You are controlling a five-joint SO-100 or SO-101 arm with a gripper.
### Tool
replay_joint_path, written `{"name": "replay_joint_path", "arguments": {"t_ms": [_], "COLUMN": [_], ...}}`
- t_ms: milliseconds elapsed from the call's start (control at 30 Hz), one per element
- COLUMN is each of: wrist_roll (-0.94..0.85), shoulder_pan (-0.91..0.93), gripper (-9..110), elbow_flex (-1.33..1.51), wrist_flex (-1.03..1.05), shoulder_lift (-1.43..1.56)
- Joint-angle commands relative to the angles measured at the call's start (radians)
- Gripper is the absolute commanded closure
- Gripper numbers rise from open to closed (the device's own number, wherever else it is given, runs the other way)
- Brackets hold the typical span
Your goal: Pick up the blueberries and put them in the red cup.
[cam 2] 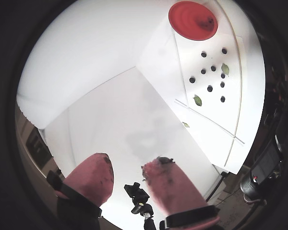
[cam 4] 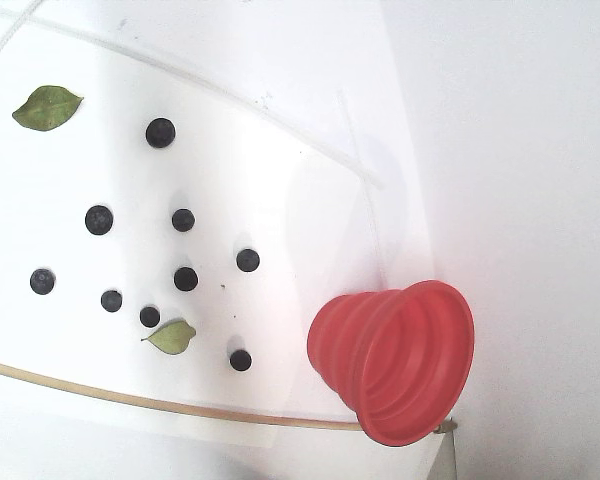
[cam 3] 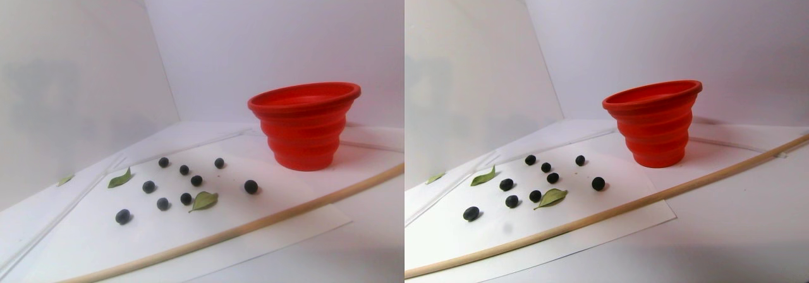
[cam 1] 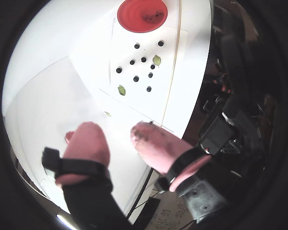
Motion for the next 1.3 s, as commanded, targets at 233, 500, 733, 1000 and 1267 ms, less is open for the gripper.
{"name": "replay_joint_path", "arguments": {"t_ms": [233, 500, 733, 1000, 1267], "wrist_roll": [-0.034, -0.14, -0.299, -0.537, -0.73], "shoulder_pan": [-0.063, -0.103, -0.153, -0.16, -0.106], "gripper": [89, 89, 89, 88, 88], "elbow_flex": [-0.11, -0.138, -0.04, 0.029, 0.084], "wrist_flex": [-0.02, -0.109, -0.141, -0.196, -0.232], "shoulder_lift": [-0.029, -0.181, -0.23, -0.296, -0.334]}}
